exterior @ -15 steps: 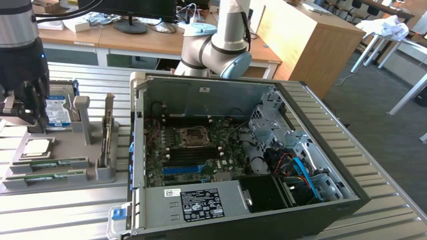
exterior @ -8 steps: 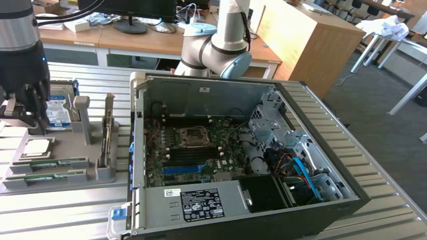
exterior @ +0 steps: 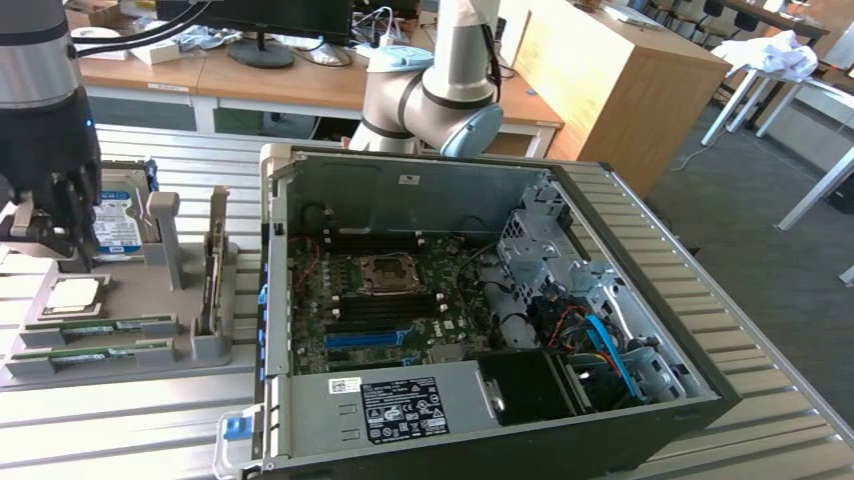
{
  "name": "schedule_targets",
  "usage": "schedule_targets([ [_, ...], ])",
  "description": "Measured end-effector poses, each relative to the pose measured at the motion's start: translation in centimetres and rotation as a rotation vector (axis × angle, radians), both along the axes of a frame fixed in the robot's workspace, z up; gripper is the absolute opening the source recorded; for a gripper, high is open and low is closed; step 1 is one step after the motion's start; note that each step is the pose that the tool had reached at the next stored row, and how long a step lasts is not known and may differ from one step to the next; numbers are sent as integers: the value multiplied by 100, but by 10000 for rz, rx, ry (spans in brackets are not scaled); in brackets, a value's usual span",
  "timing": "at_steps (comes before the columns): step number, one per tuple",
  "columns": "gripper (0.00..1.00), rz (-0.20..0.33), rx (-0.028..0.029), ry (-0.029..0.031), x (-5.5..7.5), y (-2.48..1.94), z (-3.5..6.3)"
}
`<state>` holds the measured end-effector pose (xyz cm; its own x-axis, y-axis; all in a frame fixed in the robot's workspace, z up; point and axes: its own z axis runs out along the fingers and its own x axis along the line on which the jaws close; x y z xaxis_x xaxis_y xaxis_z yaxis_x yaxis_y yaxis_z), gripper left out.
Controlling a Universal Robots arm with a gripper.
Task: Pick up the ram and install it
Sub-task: 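Pick up the ram and move it above insertion slot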
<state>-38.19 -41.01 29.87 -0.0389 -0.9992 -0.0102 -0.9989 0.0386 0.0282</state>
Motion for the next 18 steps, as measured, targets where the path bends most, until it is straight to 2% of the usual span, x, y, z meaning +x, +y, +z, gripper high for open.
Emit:
schedule_targets([
  [1,31,1,-2,4,-2,-18,2],
  [2,31,1,-2,3,-7,-65,2],
  [3,31,1,-1,3,-7,-74,2],
  [7,31,0,0,1,-8,-74,-10],
  [18,31,1,-1,3,-8,-77,-180],
])
